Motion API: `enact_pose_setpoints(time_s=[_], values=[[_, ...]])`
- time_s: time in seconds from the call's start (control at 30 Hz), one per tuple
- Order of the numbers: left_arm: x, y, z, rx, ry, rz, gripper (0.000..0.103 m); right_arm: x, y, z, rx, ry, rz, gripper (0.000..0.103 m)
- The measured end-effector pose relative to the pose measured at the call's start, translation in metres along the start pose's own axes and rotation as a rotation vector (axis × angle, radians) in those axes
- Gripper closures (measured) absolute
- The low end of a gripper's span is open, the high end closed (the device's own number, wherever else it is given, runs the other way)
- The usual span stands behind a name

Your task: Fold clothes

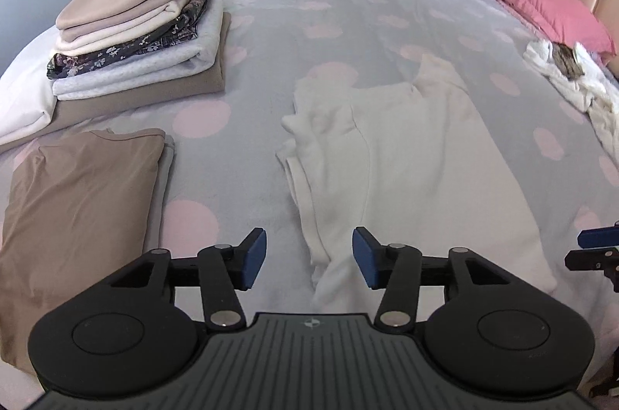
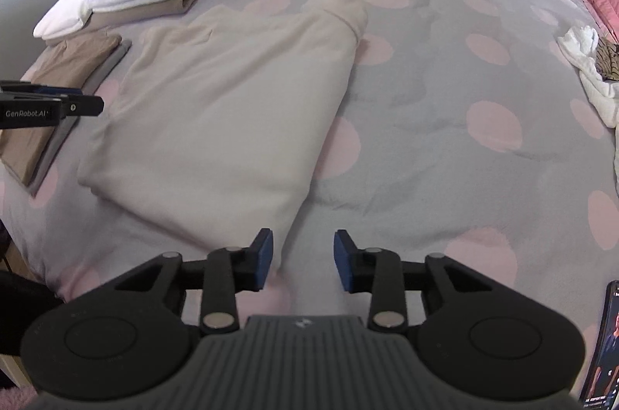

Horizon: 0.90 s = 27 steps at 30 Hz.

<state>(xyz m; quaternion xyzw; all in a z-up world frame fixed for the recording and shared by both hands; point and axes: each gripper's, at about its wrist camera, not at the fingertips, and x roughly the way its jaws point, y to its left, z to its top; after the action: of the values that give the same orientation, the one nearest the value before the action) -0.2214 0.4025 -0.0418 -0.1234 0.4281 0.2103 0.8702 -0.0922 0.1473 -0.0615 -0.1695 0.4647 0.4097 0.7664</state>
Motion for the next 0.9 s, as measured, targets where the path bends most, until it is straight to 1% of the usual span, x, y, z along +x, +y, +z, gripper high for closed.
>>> enact_pose_setpoints(time_s=[0.03,0.13,0.23,0.3,0.37,0.47,0.6,0.7,0.8,0.9], values=[[0.003,0.002,0.005,-0.012,-0.007,-0.012,0.055,0.000,-0.003,0.005,0.015,-0.006,0.005,0.059],[0.013,0.007,0.020,-0.045,-0.021,-0.036,0.051,0.002,-0.012,0.017,0.061,-0.024,0.021,0.058],[0.029,0.011,0.032,-0.070,0.002,-0.057,0.051,0.007,-0.019,0.031,0.101,-0.035,0.053,0.054],[0.045,0.014,0.038,-0.077,0.029,-0.067,0.051,0.012,-0.022,0.039,0.102,-0.044,0.072,0.047],[0.061,0.019,0.042,-0.108,0.050,-0.060,0.051,0.019,-0.026,0.049,0.122,-0.048,0.083,0.046],[0.081,0.036,0.044,-0.216,0.065,-0.093,0.051,0.036,-0.034,0.064,0.182,-0.050,0.109,0.046],[0.103,0.055,0.047,-0.350,0.081,-0.170,0.051,0.060,-0.046,0.082,0.263,-0.043,0.154,0.046],[0.118,0.062,0.049,-0.383,0.108,-0.193,0.051,0.083,-0.056,0.096,0.321,-0.019,0.183,0.046],[0.130,0.065,0.048,-0.390,0.120,-0.215,0.050,0.104,-0.065,0.104,0.375,0.008,0.213,0.046],[0.135,0.065,0.047,-0.376,0.121,-0.226,0.046,0.123,-0.072,0.108,0.415,0.040,0.250,0.046]])
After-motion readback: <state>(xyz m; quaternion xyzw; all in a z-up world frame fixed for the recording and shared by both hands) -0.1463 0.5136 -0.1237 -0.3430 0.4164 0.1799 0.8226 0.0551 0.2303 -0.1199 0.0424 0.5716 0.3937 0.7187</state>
